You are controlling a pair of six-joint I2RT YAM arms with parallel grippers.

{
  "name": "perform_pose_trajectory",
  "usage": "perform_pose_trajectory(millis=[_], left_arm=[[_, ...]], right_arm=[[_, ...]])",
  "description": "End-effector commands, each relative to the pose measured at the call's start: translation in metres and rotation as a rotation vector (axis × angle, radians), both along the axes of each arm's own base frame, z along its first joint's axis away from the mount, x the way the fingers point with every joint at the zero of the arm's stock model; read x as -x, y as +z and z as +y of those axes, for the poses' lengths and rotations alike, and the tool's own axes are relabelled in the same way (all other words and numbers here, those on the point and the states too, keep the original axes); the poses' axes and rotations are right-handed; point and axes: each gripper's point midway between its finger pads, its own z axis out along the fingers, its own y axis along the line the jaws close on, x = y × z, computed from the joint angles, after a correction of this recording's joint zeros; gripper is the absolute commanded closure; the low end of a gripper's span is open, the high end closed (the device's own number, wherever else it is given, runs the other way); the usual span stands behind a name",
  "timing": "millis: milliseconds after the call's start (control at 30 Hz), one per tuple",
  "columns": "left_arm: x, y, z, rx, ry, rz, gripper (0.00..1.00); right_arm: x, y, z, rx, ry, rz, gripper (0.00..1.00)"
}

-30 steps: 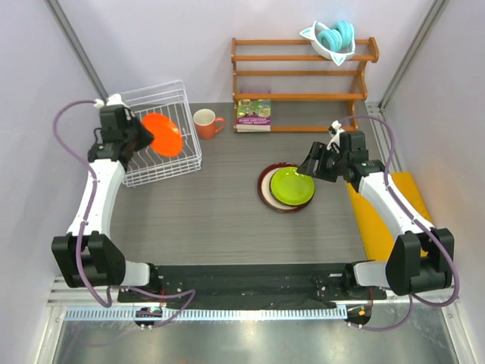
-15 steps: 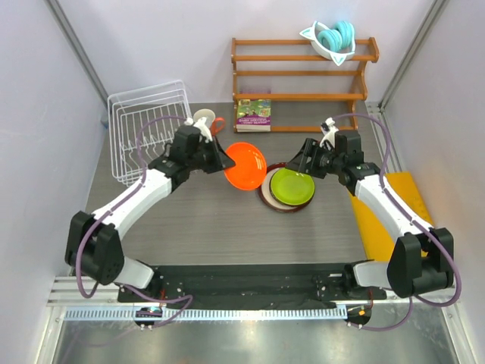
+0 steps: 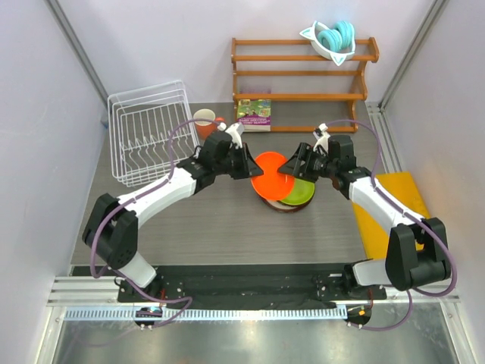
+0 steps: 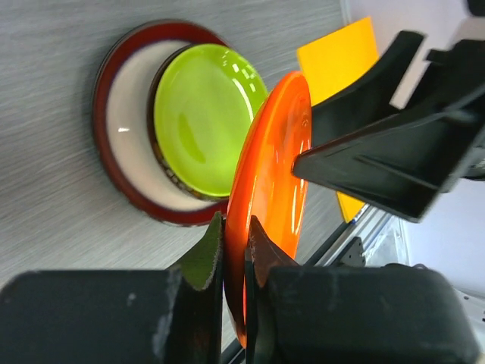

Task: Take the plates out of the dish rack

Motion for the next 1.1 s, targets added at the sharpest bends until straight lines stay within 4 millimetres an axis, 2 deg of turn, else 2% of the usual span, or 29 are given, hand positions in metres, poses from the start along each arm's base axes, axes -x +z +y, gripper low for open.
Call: perform_pose_trajectory(millis=[0,33,67,133,167,233,267,333,367,400,467,500,633,667,733,833,900,933,1000,1067], left_arm=[[-0.008,0.054,-0.010,0.109,-0.004,-0.111,1.00],[-0.007,0.057,-0.009,0.113,-0.004,-0.118,1.00],[-0.006,0.056,-0.008,0.111,-0.006,-0.119,1.00],[-0.005,0.055,-0.006,0.106,-0.001,-0.122,1.00],[-0.006,0.055,-0.005,0.104,0.002,-0.124,1.00],[-0.007,0.052,-0.003,0.094,0.010,-0.125,1.00],[-0.007,0.051,-0.003,0.088,0.011,-0.127,1.00],[-0.009,0.046,0.000,0.071,0.028,-0.120,0.98],[-0.009,0.044,0.000,0.063,0.030,-0.114,0.92],[-0.010,0.042,0.000,0.058,0.030,-0.112,0.73],[-0.011,0.035,0.002,0.030,0.037,-0.104,0.68],[-0.012,0.031,0.003,0.016,0.041,-0.101,0.55],[-0.017,0.015,0.021,-0.102,0.095,-0.094,0.37],[-0.023,0.013,0.030,-0.139,0.142,-0.110,0.31],[-0.026,0.019,0.041,-0.185,0.166,-0.147,0.28],[-0.034,0.024,0.074,-0.301,0.282,-0.204,0.24],[-0.037,0.023,0.095,-0.383,0.350,-0.225,0.22],[-0.036,0.029,0.102,-0.401,0.364,-0.247,0.21],[-0.037,0.028,0.122,-0.466,0.434,-0.261,0.20],[-0.036,0.036,0.135,-0.485,0.484,-0.285,0.16]], right_arm=[[-0.004,-0.001,0.003,-0.011,0.002,-0.021,0.34],[-0.004,-0.003,0.003,-0.011,0.003,-0.015,0.35],[-0.004,-0.003,0.004,-0.014,0.009,-0.015,0.44],[-0.002,0.000,0.006,-0.031,0.022,-0.021,0.56],[-0.002,0.000,0.007,-0.035,0.025,-0.022,0.69],[-0.001,0.006,0.008,-0.045,0.029,-0.039,0.85],[0.000,0.008,0.009,-0.051,0.036,-0.043,0.97],[0.001,0.012,0.009,-0.057,0.041,-0.059,0.99],[0.002,0.013,0.009,-0.058,0.040,-0.059,0.99],[0.002,0.013,0.009,-0.060,0.041,-0.060,0.99],[0.003,0.016,0.009,-0.064,0.036,-0.063,0.99],[0.001,0.014,0.006,-0.052,0.014,-0.064,0.99],[-0.004,0.013,-0.009,0.012,-0.055,-0.067,0.99],[-0.007,0.015,-0.014,0.036,-0.073,-0.081,0.99],[-0.010,0.005,-0.032,0.107,-0.146,-0.050,0.99],[-0.012,-0.009,-0.060,0.174,-0.232,-0.002,0.99],[-0.011,-0.019,-0.069,0.161,-0.244,0.039,0.99],[-0.012,-0.022,-0.079,0.156,-0.270,0.054,0.99],[-0.009,-0.032,-0.087,0.164,-0.290,0.091,0.99],[-0.009,-0.039,-0.094,0.161,-0.302,0.115,0.99]])
